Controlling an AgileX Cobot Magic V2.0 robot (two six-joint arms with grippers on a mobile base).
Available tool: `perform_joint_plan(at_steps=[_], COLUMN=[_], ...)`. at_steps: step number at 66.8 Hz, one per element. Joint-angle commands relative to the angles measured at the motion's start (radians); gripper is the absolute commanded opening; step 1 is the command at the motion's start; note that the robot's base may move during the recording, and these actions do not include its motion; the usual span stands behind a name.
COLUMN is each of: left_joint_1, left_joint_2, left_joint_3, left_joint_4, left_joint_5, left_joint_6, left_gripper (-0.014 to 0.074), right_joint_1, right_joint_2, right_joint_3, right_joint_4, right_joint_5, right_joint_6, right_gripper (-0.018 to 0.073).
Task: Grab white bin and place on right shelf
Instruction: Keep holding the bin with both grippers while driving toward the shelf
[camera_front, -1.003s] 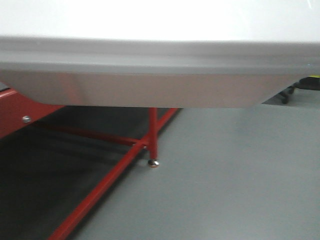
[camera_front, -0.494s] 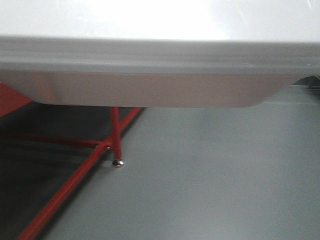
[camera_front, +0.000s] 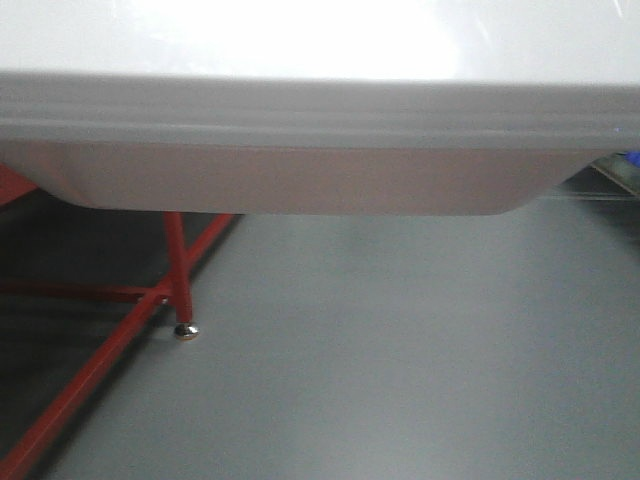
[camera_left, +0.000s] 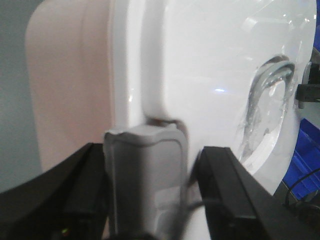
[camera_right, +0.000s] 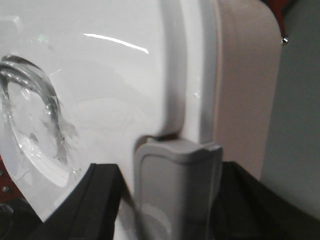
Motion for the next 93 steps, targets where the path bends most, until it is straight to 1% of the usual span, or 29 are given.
perform_joint_plan(at_steps=[1, 93], left_joint_1=[-0.019, -0.019], left_joint_2=[-0.015, -0.015], left_joint_3=[-0.030, -0.030], left_joint_4=[-0.164, -0.164], left_joint_5=[0.182, 0.182], left_joint_6=[0.008, 0.008], left_gripper=[0.0240, 0.0240], right_joint_1=[0.010, 0.010], right_joint_2=[-0.016, -0.016], right_joint_3=[-0.028, -0.028], right_joint_4=[0.166, 0.166], right_joint_5=[0.127, 0.127], right_joint_6=[-0.009, -0.009], right_gripper=[0.0335, 0.0335])
